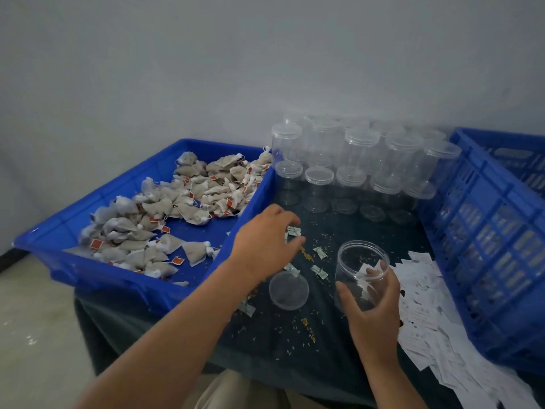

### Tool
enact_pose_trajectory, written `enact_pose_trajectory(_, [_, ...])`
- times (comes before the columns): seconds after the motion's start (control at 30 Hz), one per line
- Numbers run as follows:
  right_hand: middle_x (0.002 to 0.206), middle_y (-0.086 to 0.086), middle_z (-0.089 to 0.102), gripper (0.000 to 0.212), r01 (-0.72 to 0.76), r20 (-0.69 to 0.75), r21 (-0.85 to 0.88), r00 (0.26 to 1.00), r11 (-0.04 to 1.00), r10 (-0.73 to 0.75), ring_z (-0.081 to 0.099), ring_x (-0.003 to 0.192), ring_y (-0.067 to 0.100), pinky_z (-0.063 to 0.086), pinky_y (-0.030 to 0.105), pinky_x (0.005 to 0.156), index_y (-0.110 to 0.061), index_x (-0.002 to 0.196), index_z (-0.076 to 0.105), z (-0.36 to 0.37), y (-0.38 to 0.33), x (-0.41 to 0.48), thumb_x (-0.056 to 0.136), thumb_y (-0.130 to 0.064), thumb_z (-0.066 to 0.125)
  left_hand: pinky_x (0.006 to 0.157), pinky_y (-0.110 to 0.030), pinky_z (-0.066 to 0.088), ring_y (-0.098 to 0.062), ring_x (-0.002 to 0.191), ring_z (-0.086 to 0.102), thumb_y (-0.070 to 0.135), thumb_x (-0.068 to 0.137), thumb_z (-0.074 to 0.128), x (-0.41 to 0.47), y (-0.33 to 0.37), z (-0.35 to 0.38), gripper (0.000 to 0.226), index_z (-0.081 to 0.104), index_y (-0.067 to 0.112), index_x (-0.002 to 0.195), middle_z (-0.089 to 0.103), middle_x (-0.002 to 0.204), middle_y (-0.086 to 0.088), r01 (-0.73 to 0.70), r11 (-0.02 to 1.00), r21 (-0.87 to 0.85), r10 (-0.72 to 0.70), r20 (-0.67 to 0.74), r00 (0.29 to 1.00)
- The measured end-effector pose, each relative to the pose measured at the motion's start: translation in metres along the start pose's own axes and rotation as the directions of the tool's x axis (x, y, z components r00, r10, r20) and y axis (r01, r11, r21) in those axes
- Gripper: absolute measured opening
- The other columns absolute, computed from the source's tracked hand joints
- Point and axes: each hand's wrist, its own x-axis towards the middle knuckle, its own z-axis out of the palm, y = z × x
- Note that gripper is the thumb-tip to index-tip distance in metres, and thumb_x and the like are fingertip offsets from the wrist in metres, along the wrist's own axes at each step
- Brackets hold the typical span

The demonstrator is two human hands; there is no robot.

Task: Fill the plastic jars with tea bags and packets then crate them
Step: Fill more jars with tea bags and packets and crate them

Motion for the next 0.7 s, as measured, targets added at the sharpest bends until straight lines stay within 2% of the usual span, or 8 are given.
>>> enact_pose_trajectory(0.07, [0.125,-0.047,0.052,0.085,-0.001,0.015,-0.002,1.000,1.000,0.002,0.054,0.116,-0.022,0.042,0.006,0.089,-0.053,0.142,0.040,0.000,-0.002,-0.001,0.070,-0.061,0.084,0.069,-0.028,0.053,0.001,0.088,0.061,0.064,0.091,0.061,0.013,-0.014,-0.040,0.027,0.067,0.045,0.109,0.063,0.105,0.023,0.043,0.998,-0.035,-0.045,-0.046,0.998])
enact_pose_trajectory(0.13, [0.124,-0.049,0.051,0.084,0.006,0.034,-0.011,0.999,1.000,-0.005,0.054,0.114,-0.022,0.042,0.009,0.088,-0.053,0.142,0.040,0.000,-0.004,-0.002,0.070,-0.061,0.083,0.073,-0.031,0.055,-0.002,0.090,0.065,0.060,0.094,0.063,0.028,-0.042,-0.076,0.021,0.068,0.044,0.106,0.070,0.105,0.020,0.158,0.987,-0.008,-0.158,0.051,0.986])
enact_pose_trajectory(0.2, [0.124,-0.051,0.050,0.081,0.003,0.048,-0.016,0.999,1.000,-0.003,0.053,0.114,-0.024,0.042,0.010,0.087,-0.060,0.139,0.039,0.000,-0.006,-0.003,0.071,-0.062,0.083,0.094,-0.038,0.054,-0.015,0.112,0.065,0.056,0.099,0.060,0.040,-0.079,-0.097,0.032,0.068,0.037,0.124,0.069,0.131,0.008,0.279,0.940,0.194,-0.321,0.237,0.917])
enact_pose_trajectory(0.27, [0.125,-0.051,0.050,0.080,-0.004,0.056,-0.022,0.998,1.000,0.005,0.053,0.113,-0.026,0.043,0.011,0.086,-0.070,0.134,0.035,0.000,-0.008,-0.005,0.071,-0.061,0.083,0.111,-0.042,0.042,-0.025,0.139,0.051,0.055,0.103,0.056,0.048,-0.116,-0.096,0.053,0.054,0.029,0.150,0.051,0.158,-0.001,0.289,0.854,0.434,-0.469,0.397,0.789])
enact_pose_trajectory(0.37, [0.124,-0.050,0.052,0.083,-0.028,0.068,-0.016,0.997,0.999,0.029,0.055,0.113,-0.023,0.044,0.017,0.088,-0.075,0.134,0.035,0.000,-0.006,-0.005,0.068,-0.063,0.085,0.122,-0.046,0.032,-0.029,0.155,0.032,0.057,0.103,0.057,0.059,-0.157,-0.076,0.075,0.028,0.029,0.166,0.027,0.173,-0.004,0.297,0.825,0.480,-0.534,0.493,0.686])
enact_pose_trajectory(0.5, [0.129,-0.041,0.056,0.096,-0.048,0.090,-0.001,0.995,0.999,0.048,0.061,0.121,-0.003,0.047,0.019,0.093,-0.063,0.145,0.039,0.001,0.002,-0.002,0.062,-0.061,0.086,0.124,-0.054,0.031,-0.039,0.155,0.029,0.068,0.096,0.060,0.085,-0.182,-0.044,0.090,0.014,0.038,0.168,0.016,0.174,-0.013,0.274,0.849,0.452,-0.485,0.462,0.742])
enact_pose_trajectory(0.57, [0.131,-0.029,0.061,0.099,-0.048,0.086,-0.013,0.995,0.999,0.049,0.065,0.121,0.010,0.051,0.031,0.099,-0.057,0.147,0.042,0.003,0.007,-0.001,0.060,-0.057,0.088,0.125,-0.055,0.026,-0.042,0.157,0.022,0.072,0.093,0.062,0.097,-0.184,-0.025,0.094,0.013,0.042,0.167,0.012,0.174,-0.015,0.281,0.880,0.382,-0.442,0.443,0.780])
enact_pose_trajectory(0.7, [0.128,-0.023,0.066,0.092,-0.036,0.067,-0.022,0.997,0.999,0.037,0.067,0.117,0.017,0.051,0.044,0.105,-0.075,0.130,0.042,0.006,0.010,0.001,0.053,-0.054,0.088,0.121,-0.051,0.028,-0.043,0.154,0.025,0.073,0.091,0.063,0.122,-0.185,0.009,0.091,0.015,0.049,0.165,0.017,0.171,-0.017,0.226,0.913,0.340,-0.362,0.418,0.833])
